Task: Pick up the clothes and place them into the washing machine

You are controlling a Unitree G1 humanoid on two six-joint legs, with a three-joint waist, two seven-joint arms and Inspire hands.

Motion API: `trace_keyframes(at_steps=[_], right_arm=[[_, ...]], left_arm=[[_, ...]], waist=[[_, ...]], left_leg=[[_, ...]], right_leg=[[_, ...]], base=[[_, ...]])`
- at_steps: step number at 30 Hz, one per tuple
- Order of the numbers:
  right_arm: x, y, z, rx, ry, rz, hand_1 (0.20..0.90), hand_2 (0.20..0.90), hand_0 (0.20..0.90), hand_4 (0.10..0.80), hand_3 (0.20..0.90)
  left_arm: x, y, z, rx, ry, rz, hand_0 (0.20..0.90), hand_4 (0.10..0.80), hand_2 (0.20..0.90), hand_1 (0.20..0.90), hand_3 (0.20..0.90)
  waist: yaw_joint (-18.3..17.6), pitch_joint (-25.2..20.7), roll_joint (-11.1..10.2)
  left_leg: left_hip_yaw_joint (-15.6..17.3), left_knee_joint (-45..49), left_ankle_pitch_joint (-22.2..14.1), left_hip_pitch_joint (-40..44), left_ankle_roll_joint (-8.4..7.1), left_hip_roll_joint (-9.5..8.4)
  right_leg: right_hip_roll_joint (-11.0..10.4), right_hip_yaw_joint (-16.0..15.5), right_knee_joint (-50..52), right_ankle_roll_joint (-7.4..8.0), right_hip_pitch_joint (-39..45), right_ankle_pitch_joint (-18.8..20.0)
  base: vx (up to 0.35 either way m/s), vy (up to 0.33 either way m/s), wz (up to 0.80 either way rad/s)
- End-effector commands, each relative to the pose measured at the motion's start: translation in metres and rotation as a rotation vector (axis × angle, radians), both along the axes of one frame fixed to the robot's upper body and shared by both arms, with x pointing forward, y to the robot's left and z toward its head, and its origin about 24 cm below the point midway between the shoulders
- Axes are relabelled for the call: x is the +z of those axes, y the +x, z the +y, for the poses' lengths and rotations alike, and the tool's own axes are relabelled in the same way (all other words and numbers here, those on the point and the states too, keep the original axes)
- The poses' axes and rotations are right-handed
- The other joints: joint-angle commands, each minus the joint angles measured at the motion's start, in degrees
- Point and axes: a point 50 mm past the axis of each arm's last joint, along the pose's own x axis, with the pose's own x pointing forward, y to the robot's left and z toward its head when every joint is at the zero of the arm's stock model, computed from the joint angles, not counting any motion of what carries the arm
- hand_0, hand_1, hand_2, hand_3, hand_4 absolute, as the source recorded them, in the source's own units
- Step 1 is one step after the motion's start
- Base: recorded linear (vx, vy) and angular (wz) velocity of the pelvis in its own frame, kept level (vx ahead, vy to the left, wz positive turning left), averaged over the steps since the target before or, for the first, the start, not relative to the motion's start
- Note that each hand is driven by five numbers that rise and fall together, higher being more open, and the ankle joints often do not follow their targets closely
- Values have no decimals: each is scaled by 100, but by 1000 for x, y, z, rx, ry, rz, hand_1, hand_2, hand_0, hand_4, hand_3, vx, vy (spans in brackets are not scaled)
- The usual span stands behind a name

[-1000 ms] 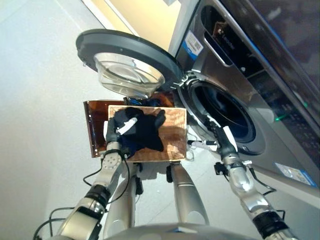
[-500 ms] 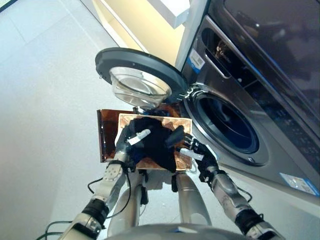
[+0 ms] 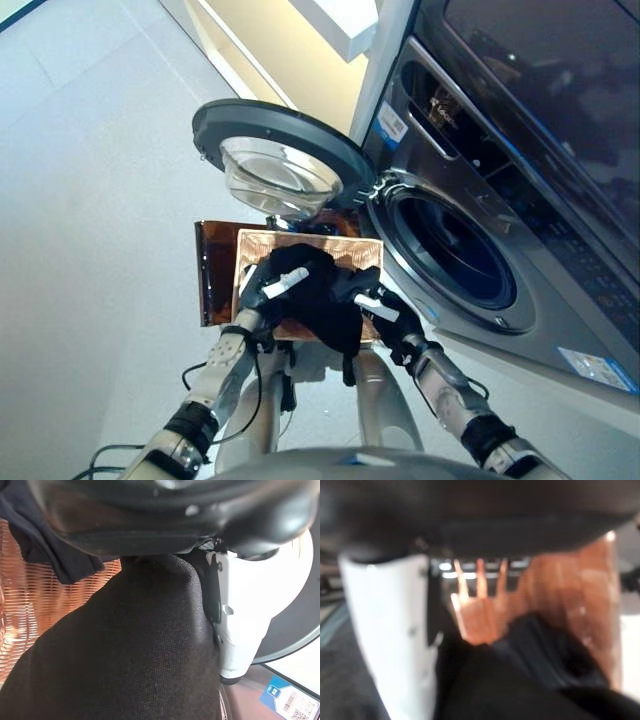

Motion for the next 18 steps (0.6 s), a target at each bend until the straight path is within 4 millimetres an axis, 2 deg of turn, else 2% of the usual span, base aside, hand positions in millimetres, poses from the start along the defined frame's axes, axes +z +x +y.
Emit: trace_keyframes(at_steps=[1, 18], right_arm=[[9, 1, 21, 88, 103, -66, 900, 900, 900, 800, 900], [16, 0, 45, 194, 158, -95, 900, 900, 900, 800, 900]], left_arm=[[24, 8, -15, -81, -76, -148, 200, 300, 200, 200, 200], [22, 16, -17, -81, -39, -141, 200, 300, 200, 200, 200]], waist=[[21, -424, -97], [26, -448, -127]], left_leg=[[-132, 315, -305, -406, -314, -143], [-123, 353, -292, -515, -320, -117]], right_leg=[[103, -104, -461, 44, 257, -101], [126, -89, -420, 24, 143, -115]], base=[[0, 0, 0], [0, 0, 0]])
